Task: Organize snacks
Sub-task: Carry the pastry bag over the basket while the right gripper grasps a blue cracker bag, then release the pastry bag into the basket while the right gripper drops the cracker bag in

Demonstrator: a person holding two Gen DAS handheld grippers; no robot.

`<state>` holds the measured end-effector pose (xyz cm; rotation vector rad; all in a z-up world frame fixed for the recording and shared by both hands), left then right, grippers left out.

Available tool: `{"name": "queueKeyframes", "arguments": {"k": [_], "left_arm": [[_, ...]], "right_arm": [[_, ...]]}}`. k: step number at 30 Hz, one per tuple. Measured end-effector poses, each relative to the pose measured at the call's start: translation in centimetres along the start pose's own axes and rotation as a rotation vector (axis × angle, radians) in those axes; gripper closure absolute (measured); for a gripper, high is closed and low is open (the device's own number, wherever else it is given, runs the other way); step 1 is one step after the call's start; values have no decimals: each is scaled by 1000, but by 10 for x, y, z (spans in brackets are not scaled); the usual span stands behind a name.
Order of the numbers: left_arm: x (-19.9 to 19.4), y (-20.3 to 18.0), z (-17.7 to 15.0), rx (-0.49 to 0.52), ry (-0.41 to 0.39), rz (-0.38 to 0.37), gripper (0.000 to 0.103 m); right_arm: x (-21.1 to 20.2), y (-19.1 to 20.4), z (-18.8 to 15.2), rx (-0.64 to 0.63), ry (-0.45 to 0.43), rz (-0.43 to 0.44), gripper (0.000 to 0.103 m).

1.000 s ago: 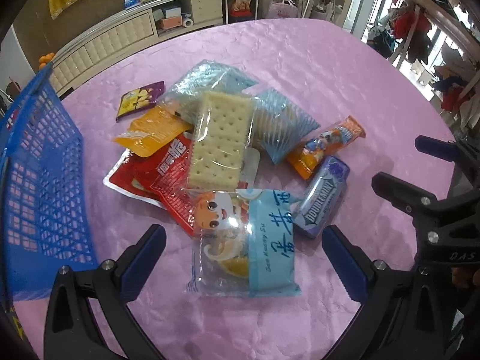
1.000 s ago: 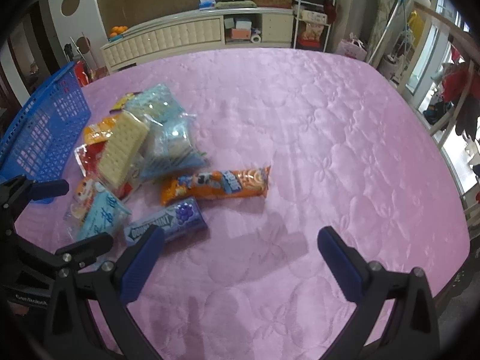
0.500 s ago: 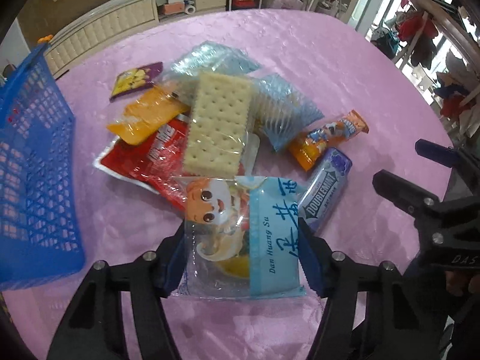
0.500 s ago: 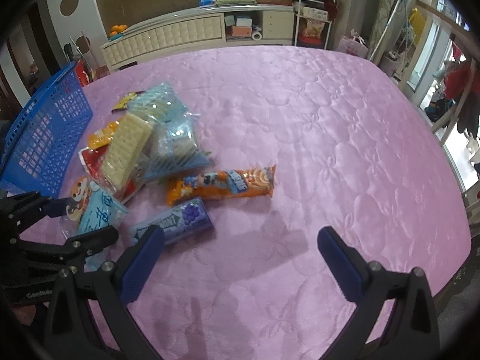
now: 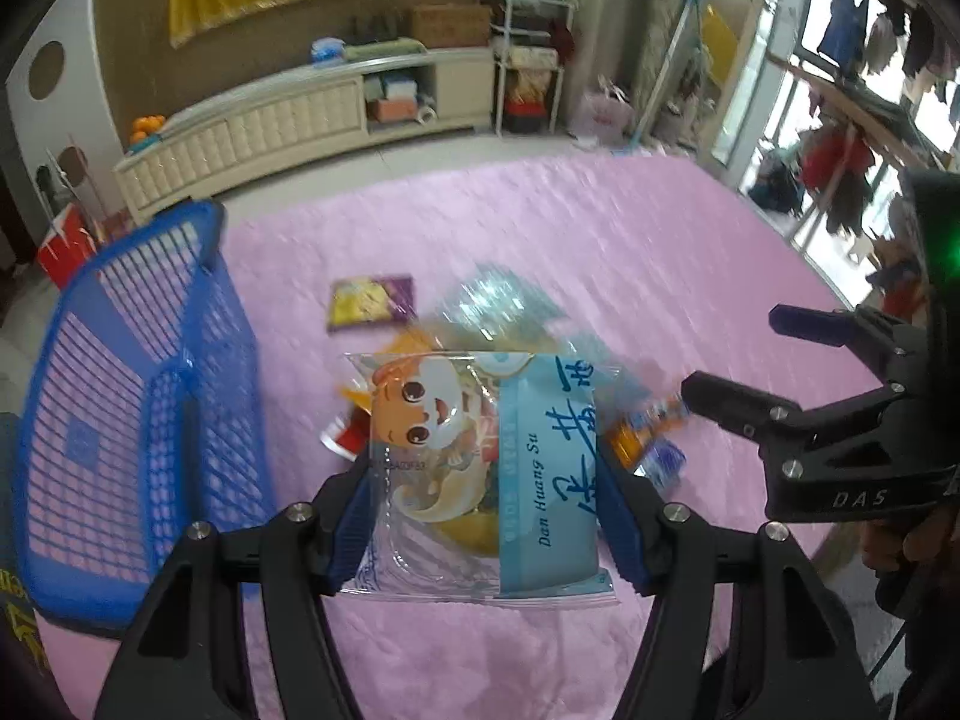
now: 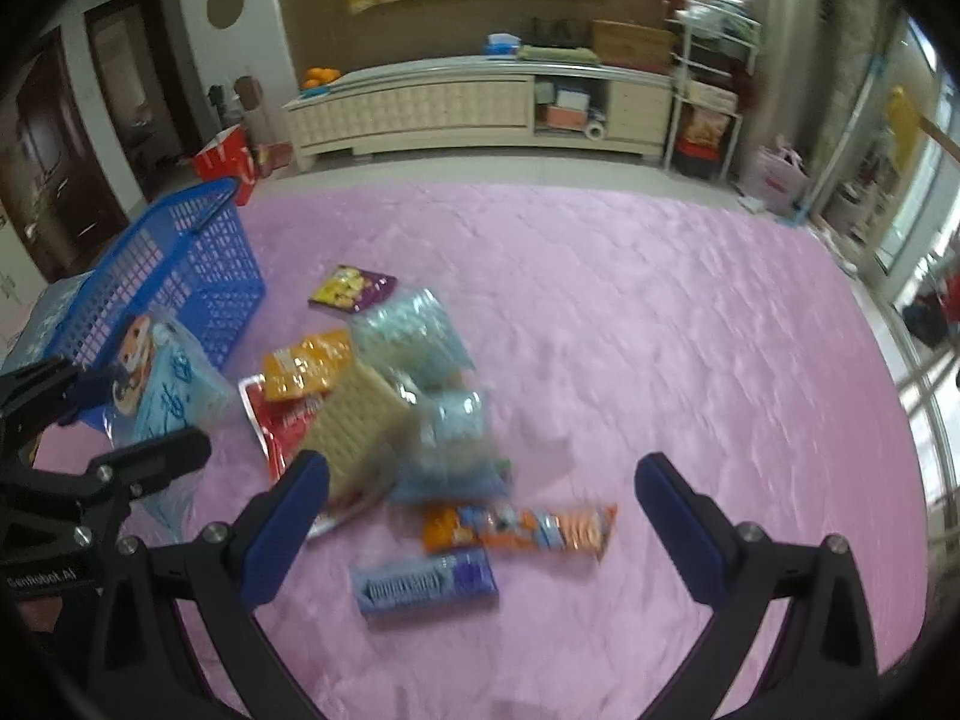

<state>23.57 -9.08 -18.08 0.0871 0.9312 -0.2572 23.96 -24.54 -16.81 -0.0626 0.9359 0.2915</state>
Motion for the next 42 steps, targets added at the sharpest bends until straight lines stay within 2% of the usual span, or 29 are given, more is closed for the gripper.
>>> {"name": "queueKeyframes", "arguments": {"k": [6,10,16,19,24,28,32,34,37,39,42], "left_arm": [[-7,22,28,-17,-60,52,40],[-28,46,43,-52,-121,92,40],[-56,101,53,-116,-162,211,40],[-59,131,57,-147,-143,249,40],[-40,167,50,-152,-64,331,40],[-21,192,42,-193,-32,313,40],[-4,206,38,-218,-5,299,40],[2,206,36,-217,10,291,40],[7,208,34,-212,20,293,40],[8,210,33,-216,26,289,40],[6,212,34,-218,22,283,40]], "right_arm": [[16,12,29,-75,-8,43,0],[35,21,38,-92,8,60,0],[70,37,40,-82,59,92,0],[84,43,40,-91,79,75,0],[110,50,41,-121,126,40,0],[124,51,43,-133,152,12,2],[136,49,42,-130,191,21,6],[140,49,42,-140,193,15,18],[138,53,42,-160,173,23,28],[134,54,43,-173,162,26,33],[117,56,46,-159,116,40,33]]}}
Point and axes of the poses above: each gripper's, at about its wrist camera, not at the fingertips, and x roughly the way its jaws point, y to its left, z to its top, the point moved 1 cm from there along x, roughly the way its jaws point, and after that the axes turned 2 degrees about x, right-handed, at the moved point
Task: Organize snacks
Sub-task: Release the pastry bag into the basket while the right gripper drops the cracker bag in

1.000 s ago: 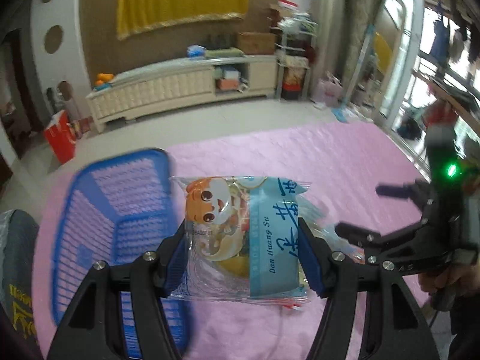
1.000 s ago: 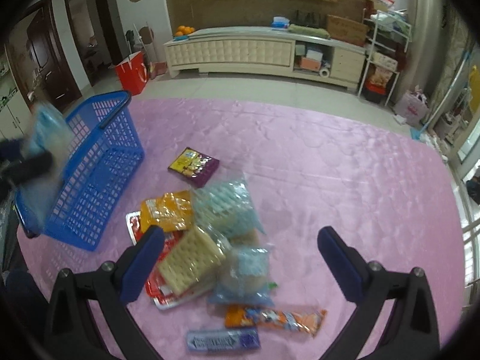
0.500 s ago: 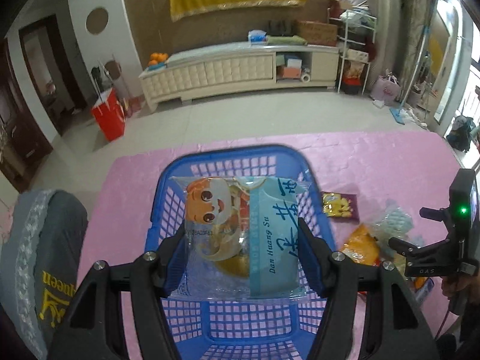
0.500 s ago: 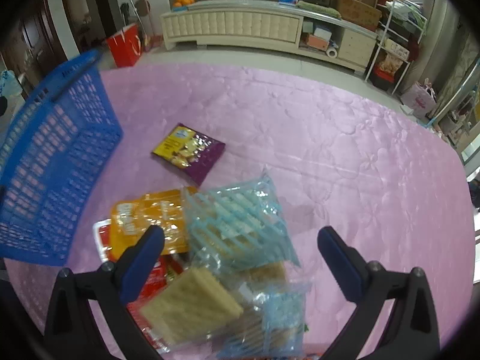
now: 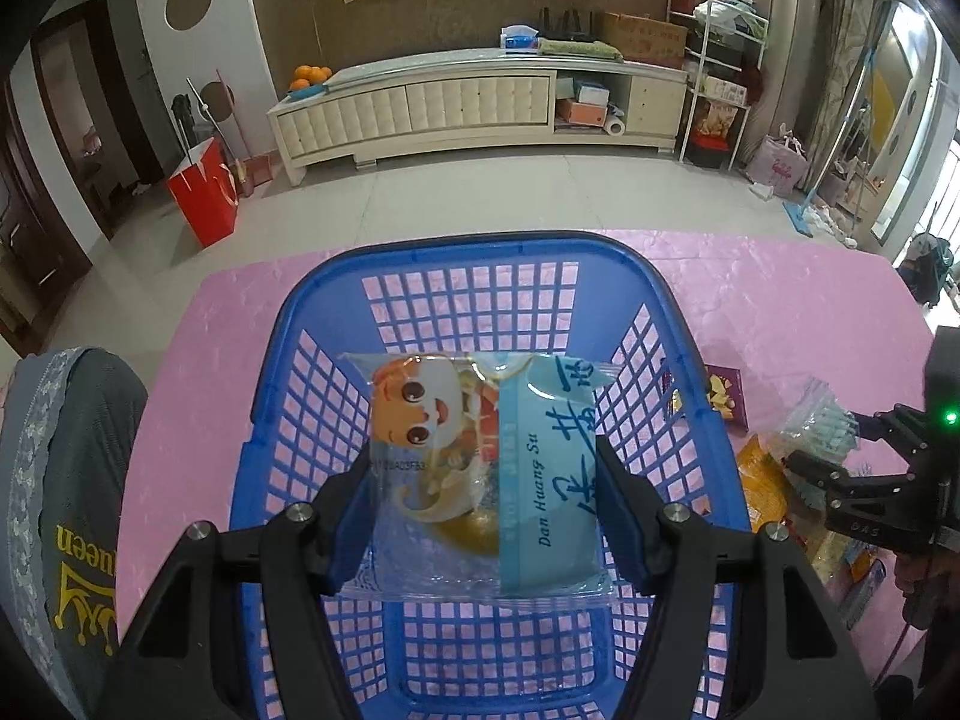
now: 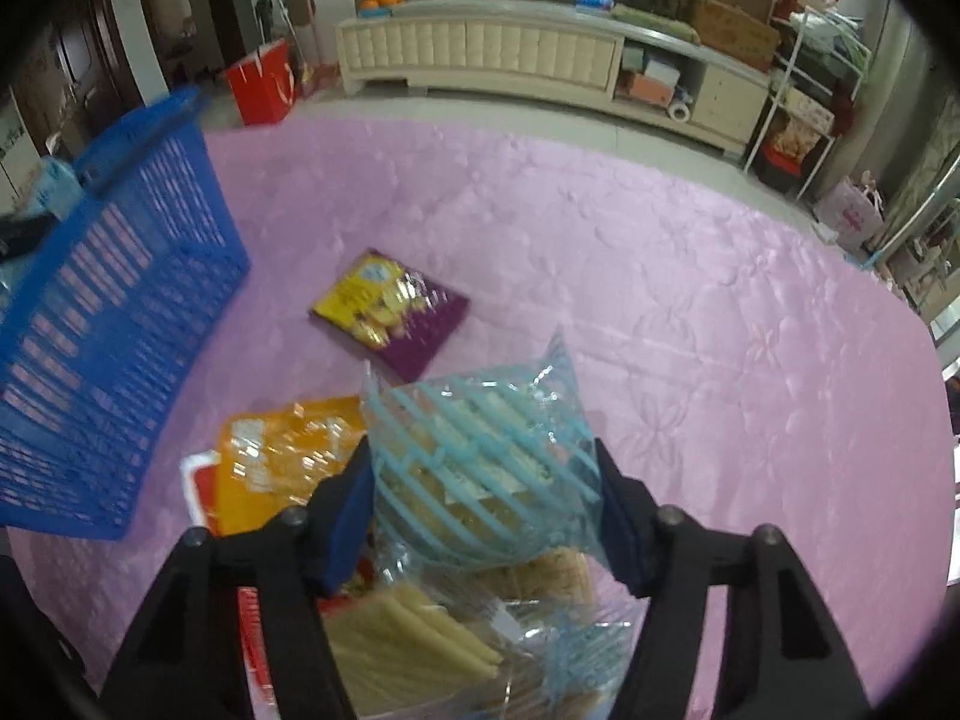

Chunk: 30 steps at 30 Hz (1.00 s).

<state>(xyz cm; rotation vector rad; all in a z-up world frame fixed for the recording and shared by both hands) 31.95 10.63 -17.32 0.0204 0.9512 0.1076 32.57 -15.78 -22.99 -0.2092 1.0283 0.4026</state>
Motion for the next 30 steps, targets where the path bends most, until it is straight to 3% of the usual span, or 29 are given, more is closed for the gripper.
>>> {"name": "queueKeyframes", "arguments": {"k": [4,15,19,30], "left_arm": [[-10,5,2,-27,-7,-45,40],[-58,23,8,11,-76,-38,40],[-66,35,12,26,-85,-50,40],[-20,50,25,46,-4,-92,40]], "right_arm": [[-29,10,8,-17,-54,8,34],[-91,50,47,-33,-161,83,34],[-96,72,64,-51,-183,120,34],[-77,123,82,-118,-169,152,34]]}}
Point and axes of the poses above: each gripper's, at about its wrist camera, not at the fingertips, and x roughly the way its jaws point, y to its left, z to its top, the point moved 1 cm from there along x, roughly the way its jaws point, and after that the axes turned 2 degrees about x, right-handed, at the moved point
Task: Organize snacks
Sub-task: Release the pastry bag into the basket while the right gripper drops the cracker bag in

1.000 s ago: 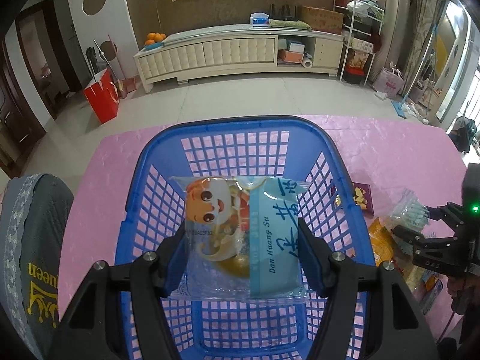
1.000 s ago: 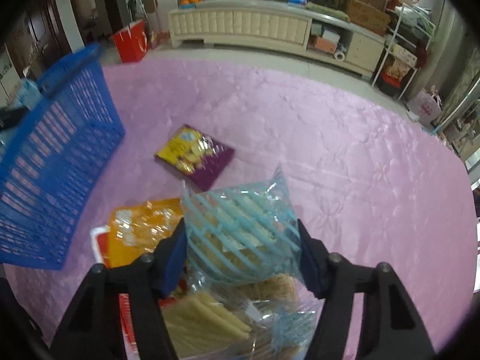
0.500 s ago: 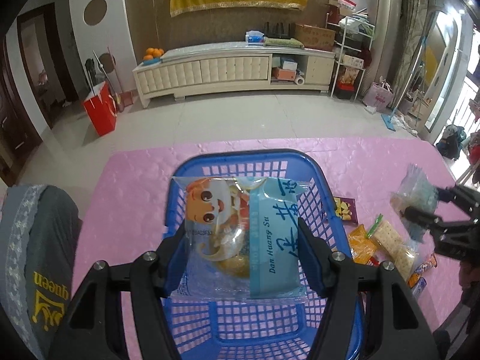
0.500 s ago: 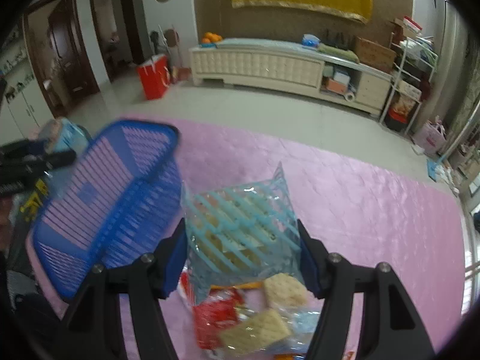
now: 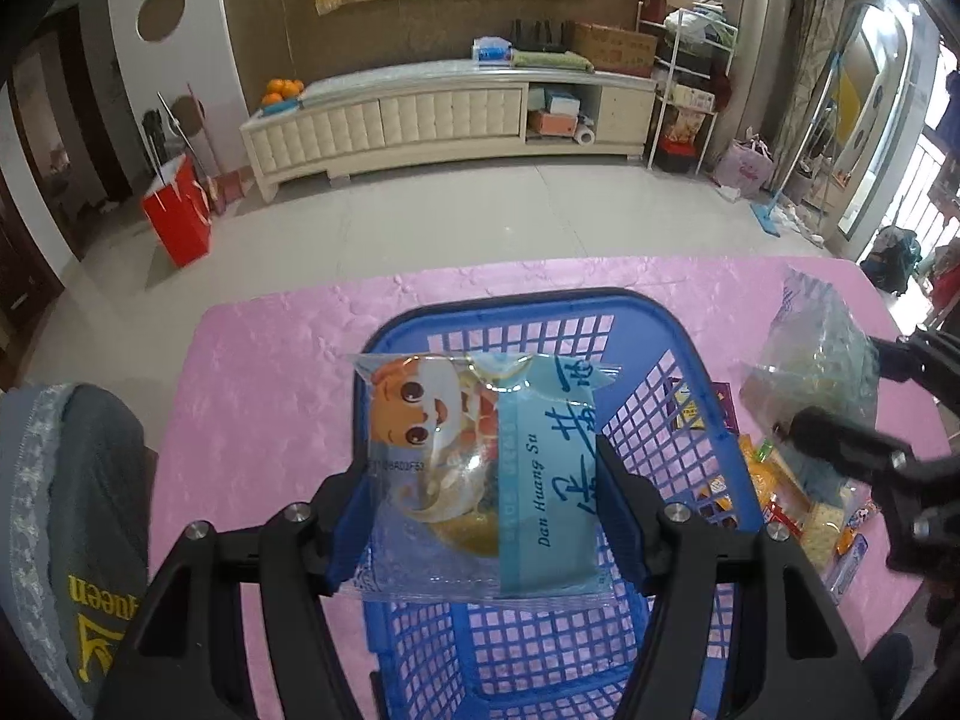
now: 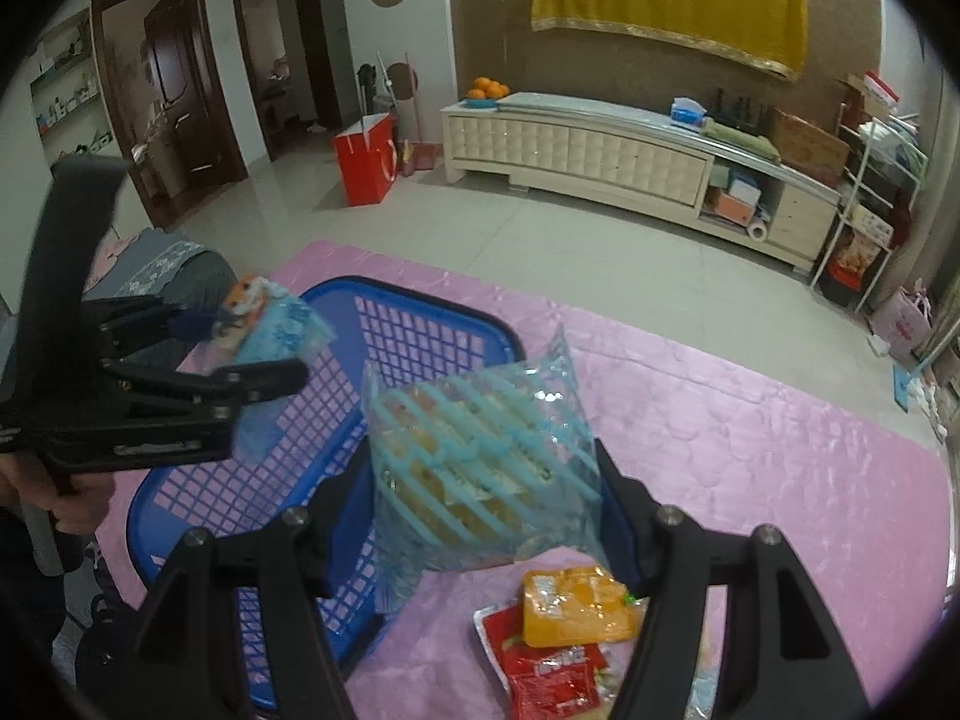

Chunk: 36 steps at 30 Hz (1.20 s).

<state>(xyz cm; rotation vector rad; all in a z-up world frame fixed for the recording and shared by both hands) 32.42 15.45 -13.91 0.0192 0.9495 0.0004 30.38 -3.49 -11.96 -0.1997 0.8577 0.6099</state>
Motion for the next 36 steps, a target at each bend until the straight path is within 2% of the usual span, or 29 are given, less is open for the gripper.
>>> {"name": "queueKeyframes", "arguments": {"k": [9,13,19,27,36], "left_arm": [[25,-12,0,30,38,17,39],[25,-15,2,58,10,43,20],[11,-9,4,60,-25,48,20],[-27,4,-2,44,-73,48,20],[-48,36,-8,-15,-93,54,20]], "right_arm": [[4,1,-9,1,26,-6,34],[4,1,-10,-5,30,-16,34],[-1,3,-7,9,25,2,34],[-7,23,10,-29,3,17,34],[13,44,34,-67,8,11,34]]}}
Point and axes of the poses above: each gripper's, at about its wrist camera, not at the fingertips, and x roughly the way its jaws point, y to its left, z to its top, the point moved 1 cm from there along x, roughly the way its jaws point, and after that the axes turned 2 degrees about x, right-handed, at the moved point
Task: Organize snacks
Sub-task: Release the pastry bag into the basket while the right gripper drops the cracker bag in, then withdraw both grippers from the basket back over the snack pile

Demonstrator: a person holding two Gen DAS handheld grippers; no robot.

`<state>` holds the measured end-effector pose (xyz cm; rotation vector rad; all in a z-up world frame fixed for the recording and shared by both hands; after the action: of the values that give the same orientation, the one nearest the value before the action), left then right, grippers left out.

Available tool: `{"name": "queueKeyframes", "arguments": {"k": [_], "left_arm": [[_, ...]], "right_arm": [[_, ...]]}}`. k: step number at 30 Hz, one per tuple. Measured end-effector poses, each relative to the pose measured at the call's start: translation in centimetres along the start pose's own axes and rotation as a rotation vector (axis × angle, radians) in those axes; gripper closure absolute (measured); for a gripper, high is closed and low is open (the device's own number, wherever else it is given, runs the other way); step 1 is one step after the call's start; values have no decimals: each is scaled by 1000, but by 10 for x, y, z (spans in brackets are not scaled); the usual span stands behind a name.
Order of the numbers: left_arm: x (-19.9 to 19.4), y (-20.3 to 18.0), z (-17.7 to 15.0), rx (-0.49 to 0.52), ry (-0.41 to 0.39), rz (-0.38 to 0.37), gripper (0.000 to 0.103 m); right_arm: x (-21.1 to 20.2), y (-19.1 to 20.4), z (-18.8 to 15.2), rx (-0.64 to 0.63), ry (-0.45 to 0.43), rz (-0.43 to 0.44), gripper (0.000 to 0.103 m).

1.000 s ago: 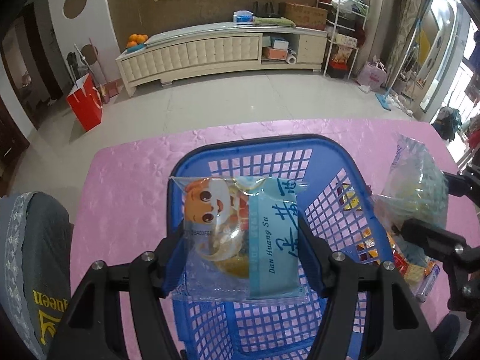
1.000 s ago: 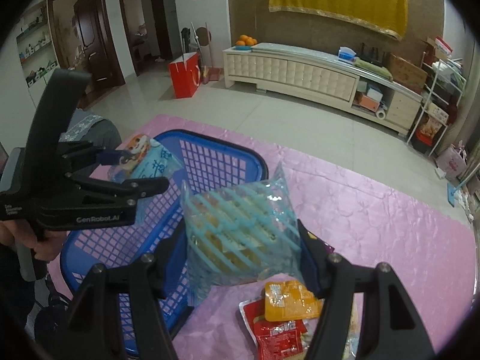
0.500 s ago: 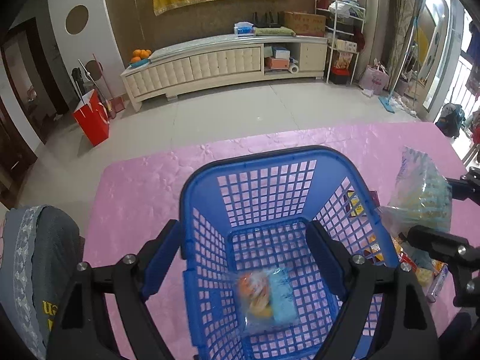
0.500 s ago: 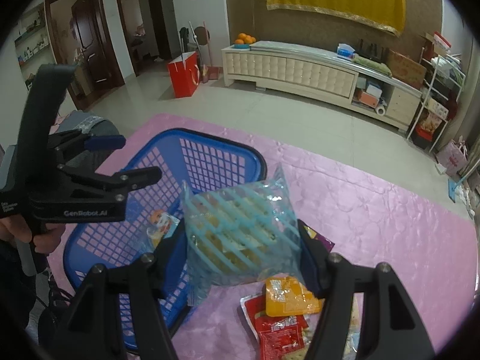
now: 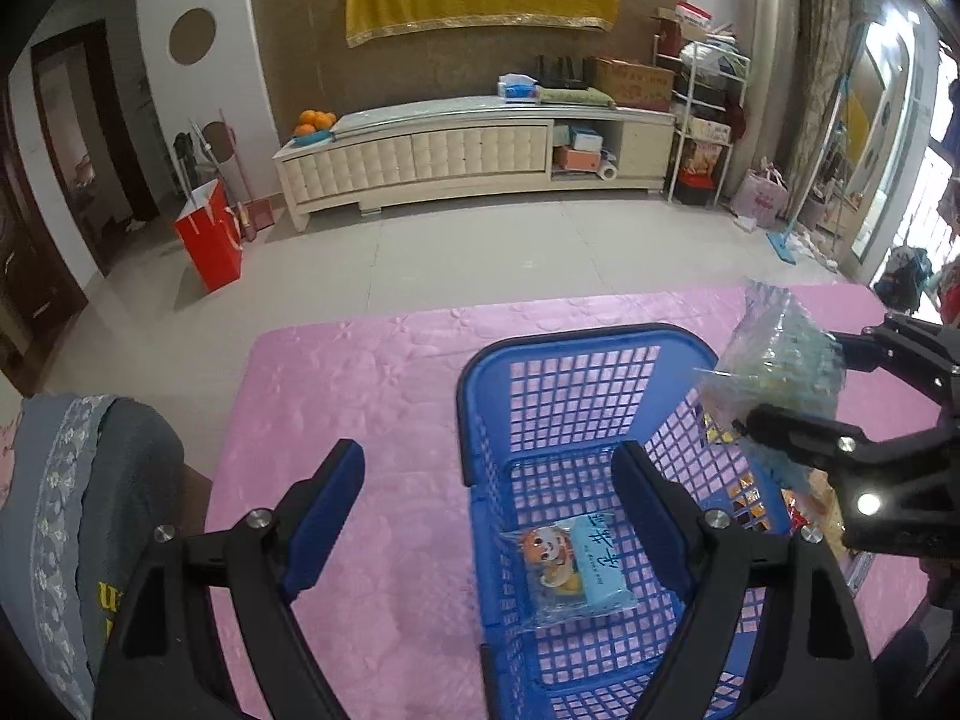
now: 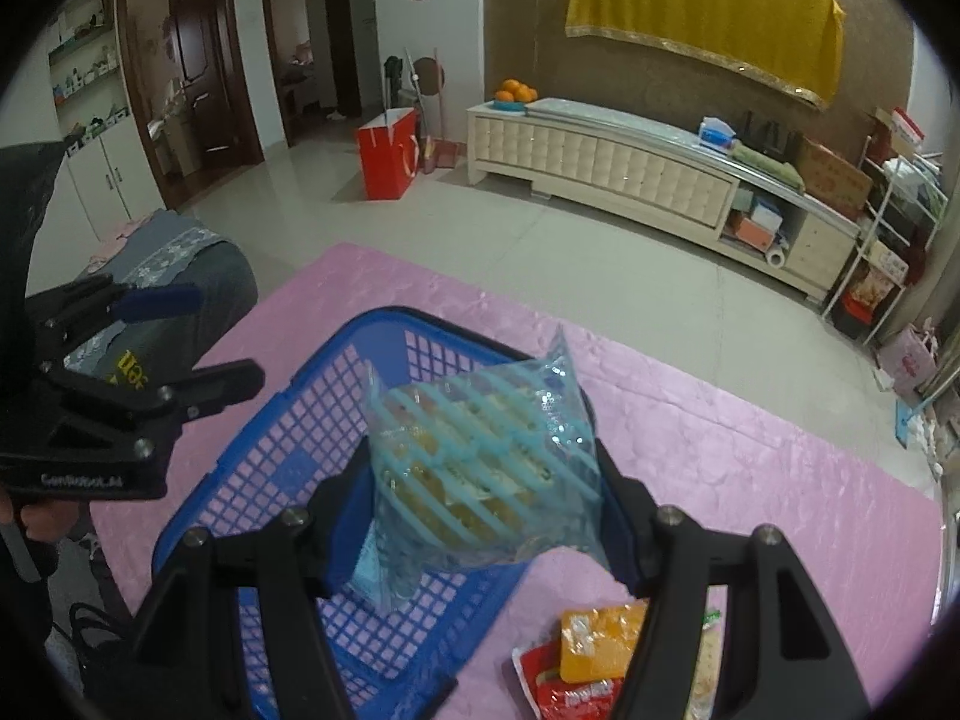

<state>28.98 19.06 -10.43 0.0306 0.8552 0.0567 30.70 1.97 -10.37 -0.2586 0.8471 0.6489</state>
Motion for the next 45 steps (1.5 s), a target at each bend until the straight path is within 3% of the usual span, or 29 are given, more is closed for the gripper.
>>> {"name": "queueKeyframes", "arguments": {"k": [4,15,18,21,24,28,34,45], "left_arm": [[4,12,-4,-25,8,-7,20],[20,22,-17,-49,43,-6,20],[22,21,-19,-47,49,-7,20],[20,20,-21,-44,47,-9,20],[16,19,-20,-55,37,-3,20],[9,22,-22,-79,33,-11,20],[-24,8,-17,-71,-6,-17,20],[-98,-59,-19,13,-63,-61,20]], "right_arm": [[19,8,6,-19,36,20,33],[52,15,0,-74,78,-44,33],[51,18,1,-90,67,-65,27],[45,20,2,-113,39,-89,7],[35,20,4,-119,1,-114,5],[17,12,4,-73,6,-82,5],[-28,4,-1,-30,-33,-79,5],[-135,-16,-27,40,-121,-122,5]]}}
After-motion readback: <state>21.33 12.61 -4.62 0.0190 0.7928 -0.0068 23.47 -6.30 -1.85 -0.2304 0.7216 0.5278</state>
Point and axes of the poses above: each gripper's, at about its wrist camera, not at the fingertips, and x roughly the way its jaws point, y to its left, z to its top, the point moved 1 cm from there along x, roughly the way its jaws point, and after that the axes turned 2 degrees about x, right-handed, at the moved point
